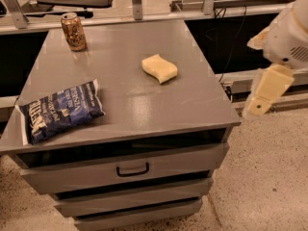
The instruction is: Pick orange can
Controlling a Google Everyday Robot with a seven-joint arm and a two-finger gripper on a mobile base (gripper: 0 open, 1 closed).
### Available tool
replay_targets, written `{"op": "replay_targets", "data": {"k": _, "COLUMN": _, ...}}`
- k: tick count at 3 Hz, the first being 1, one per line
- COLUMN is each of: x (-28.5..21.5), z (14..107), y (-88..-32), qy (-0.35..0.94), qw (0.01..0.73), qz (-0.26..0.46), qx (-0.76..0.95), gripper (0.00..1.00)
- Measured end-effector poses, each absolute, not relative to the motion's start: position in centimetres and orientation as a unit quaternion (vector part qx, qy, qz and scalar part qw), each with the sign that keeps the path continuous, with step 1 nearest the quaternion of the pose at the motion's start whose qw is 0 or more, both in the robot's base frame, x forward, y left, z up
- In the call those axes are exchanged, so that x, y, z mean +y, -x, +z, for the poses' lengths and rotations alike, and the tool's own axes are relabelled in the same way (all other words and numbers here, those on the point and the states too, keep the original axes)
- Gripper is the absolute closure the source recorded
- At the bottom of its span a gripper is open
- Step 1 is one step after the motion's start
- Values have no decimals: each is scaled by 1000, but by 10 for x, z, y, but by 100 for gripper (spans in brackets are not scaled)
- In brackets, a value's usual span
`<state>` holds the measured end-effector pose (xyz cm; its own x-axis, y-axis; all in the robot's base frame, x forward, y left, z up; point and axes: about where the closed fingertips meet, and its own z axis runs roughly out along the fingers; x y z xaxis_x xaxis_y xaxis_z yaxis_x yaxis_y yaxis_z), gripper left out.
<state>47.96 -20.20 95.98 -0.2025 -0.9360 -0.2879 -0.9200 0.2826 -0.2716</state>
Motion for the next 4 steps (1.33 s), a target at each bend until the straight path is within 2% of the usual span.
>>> {"op": "replay_targets", "data": {"k": 1, "x": -177, "z": 941, "y": -552, "qy": 589, "qw": 250, "qz": -11, "qx": 769, "gripper": 0}}
{"op": "replay_targets", "data": {"k": 3, "x": -85, "z": 925, "y": -693, "qy": 562, "qw": 352, "qz": 20, "qx": 748, "gripper": 0}}
{"op": "replay_targets", "data": {"k": 4, "x": -85, "z": 925, "y": -693, "qy": 562, "qw": 352, "qz": 20, "qx": 748, "gripper": 0}}
